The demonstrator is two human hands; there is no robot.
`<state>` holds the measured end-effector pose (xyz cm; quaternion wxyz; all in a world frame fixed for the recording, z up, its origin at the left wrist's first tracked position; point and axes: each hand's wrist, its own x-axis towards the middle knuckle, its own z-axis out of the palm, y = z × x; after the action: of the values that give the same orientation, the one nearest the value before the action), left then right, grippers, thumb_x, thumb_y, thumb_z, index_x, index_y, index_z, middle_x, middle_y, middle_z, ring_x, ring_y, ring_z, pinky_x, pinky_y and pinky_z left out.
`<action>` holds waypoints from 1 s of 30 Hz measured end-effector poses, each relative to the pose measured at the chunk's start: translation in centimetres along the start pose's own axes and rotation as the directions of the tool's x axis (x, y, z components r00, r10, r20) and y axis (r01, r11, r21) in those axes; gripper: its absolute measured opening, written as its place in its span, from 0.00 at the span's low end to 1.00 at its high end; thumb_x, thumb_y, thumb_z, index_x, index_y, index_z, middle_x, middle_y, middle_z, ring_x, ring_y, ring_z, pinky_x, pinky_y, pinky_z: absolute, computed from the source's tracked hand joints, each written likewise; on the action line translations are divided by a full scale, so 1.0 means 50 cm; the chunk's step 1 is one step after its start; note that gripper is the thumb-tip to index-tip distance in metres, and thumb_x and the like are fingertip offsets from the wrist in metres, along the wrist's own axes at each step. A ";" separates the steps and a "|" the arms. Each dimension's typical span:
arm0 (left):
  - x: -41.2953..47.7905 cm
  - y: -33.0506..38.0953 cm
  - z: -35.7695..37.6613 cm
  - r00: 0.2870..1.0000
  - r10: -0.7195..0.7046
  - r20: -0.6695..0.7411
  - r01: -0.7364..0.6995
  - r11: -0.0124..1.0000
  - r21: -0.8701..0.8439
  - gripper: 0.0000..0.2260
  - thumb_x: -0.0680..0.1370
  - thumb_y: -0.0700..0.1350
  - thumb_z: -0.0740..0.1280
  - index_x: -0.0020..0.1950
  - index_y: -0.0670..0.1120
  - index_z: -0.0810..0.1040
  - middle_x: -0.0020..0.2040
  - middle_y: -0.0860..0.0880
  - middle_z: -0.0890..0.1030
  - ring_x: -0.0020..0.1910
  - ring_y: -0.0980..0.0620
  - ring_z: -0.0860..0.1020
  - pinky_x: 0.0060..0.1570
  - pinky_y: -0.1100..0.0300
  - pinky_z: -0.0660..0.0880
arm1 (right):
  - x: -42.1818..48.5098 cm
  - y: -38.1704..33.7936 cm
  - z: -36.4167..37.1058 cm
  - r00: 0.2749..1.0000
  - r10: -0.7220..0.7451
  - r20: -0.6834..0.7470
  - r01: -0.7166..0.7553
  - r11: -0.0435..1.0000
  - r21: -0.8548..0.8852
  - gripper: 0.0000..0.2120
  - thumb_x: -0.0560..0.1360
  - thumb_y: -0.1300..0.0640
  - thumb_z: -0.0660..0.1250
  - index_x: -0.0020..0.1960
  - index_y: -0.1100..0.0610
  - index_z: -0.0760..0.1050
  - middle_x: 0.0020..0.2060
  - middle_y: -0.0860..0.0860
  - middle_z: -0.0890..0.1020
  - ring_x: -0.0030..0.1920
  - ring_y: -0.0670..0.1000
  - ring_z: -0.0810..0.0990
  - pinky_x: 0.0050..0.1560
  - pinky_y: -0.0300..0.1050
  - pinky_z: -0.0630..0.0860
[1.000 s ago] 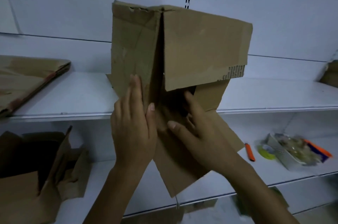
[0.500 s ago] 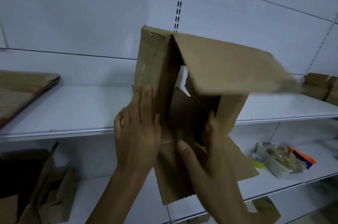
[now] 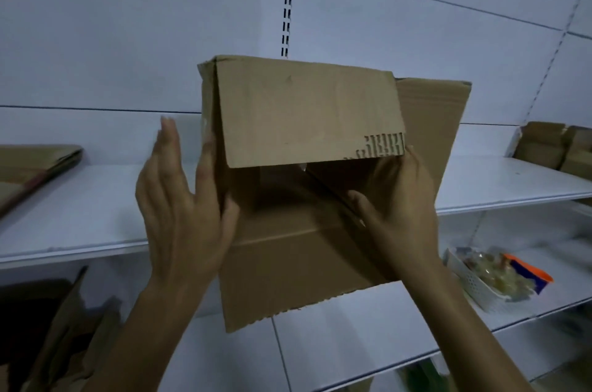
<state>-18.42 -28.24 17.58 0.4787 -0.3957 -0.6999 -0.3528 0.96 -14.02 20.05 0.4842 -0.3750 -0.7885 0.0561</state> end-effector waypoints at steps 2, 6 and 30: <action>0.013 0.006 -0.003 0.983 0.133 -0.130 -0.134 0.991 0.000 0.12 0.77 0.41 0.65 0.59 0.40 0.73 0.67 0.38 0.63 0.65 0.37 0.66 0.58 0.46 0.67 | 0.030 0.000 0.010 0.996 -0.049 -0.071 0.050 0.999 0.014 0.34 0.69 0.46 0.74 0.68 0.57 0.63 0.68 0.55 0.67 0.67 0.55 0.67 0.63 0.55 0.72; 0.043 0.021 -0.016 0.830 0.530 -0.172 -0.534 0.845 0.025 0.05 0.77 0.42 0.65 0.50 0.41 0.74 0.50 0.41 0.76 0.47 0.43 0.72 0.44 0.52 0.68 | 0.099 -0.005 -0.026 0.933 -0.111 -0.342 0.212 0.939 0.272 0.27 0.71 0.53 0.72 0.65 0.59 0.66 0.60 0.53 0.72 0.59 0.46 0.70 0.57 0.34 0.70; 0.118 0.124 -0.108 0.499 0.866 -0.043 -0.867 0.498 -0.027 0.10 0.76 0.48 0.58 0.42 0.42 0.71 0.60 0.37 0.71 0.64 0.42 0.70 0.69 0.43 0.64 | 0.275 0.144 -0.151 0.923 -0.315 -0.222 0.385 0.752 0.535 0.06 0.75 0.59 0.69 0.48 0.49 0.80 0.39 0.31 0.80 0.45 0.37 0.80 0.48 0.35 0.75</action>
<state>-12.14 -28.97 25.45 0.5905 -0.6992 -0.3938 -0.0861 7.47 -2.09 30.69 0.6211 -0.0616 -0.7615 0.1747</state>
